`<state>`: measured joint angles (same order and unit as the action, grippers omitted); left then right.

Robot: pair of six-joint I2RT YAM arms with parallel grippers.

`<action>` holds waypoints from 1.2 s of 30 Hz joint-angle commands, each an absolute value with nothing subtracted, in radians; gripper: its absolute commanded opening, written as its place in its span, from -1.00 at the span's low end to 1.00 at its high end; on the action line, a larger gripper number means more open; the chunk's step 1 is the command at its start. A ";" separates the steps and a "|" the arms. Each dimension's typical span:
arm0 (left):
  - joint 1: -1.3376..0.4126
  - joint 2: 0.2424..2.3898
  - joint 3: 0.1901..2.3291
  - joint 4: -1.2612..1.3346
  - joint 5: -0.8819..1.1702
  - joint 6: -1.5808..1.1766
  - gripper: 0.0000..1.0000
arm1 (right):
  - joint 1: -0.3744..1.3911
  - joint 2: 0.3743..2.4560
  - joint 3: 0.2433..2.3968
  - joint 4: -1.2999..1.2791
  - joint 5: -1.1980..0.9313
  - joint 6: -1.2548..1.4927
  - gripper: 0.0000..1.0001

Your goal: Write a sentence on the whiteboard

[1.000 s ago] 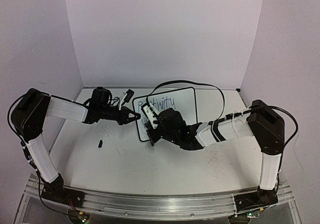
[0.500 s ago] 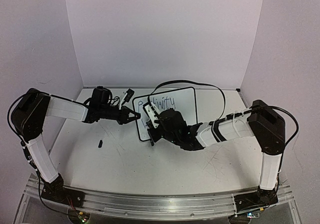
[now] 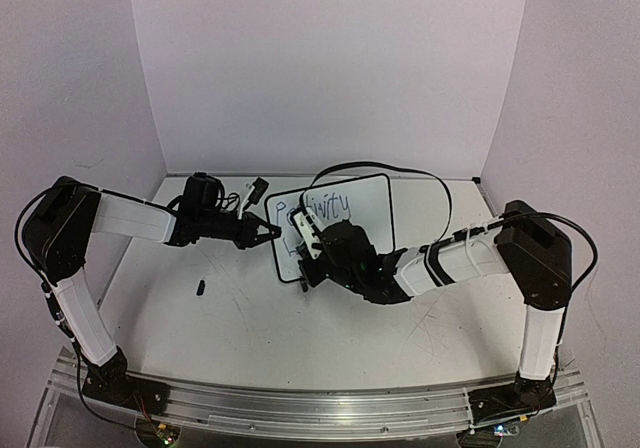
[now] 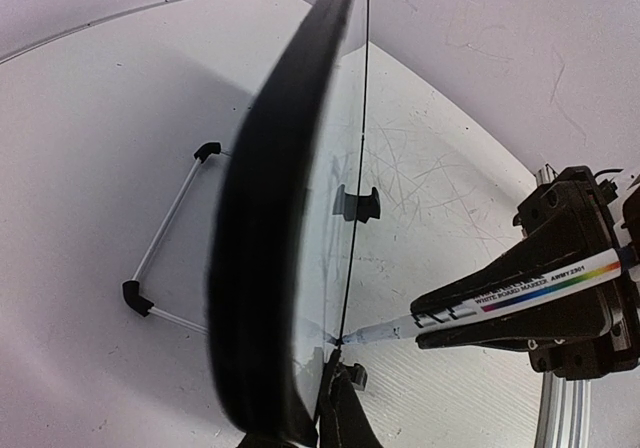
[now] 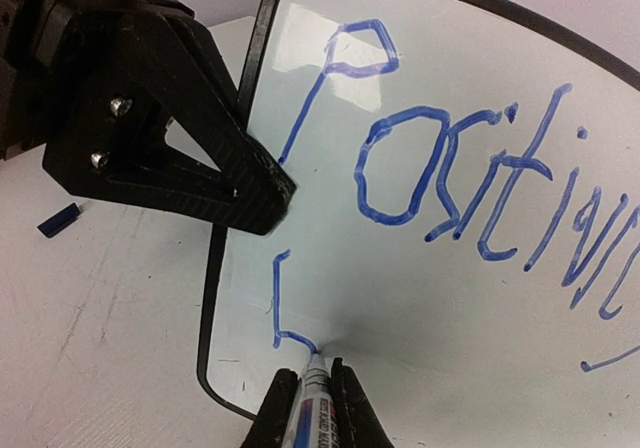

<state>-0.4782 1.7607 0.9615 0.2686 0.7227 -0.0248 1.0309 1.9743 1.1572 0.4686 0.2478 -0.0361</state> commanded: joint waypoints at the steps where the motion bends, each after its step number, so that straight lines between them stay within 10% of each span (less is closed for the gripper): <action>1: -0.454 1.776 0.986 0.209 0.472 0.059 -1.00 | 1.009 1.976 1.147 0.467 0.276 -0.015 -1.00; 36: -0.456 1.773 0.986 0.201 0.468 0.063 -1.00 | 1.029 2.004 1.238 0.473 0.262 0.021 -1.00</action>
<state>-0.4782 1.7607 0.9636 0.2618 0.7219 -0.0241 1.0408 2.0048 1.2061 0.4447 0.2087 0.0131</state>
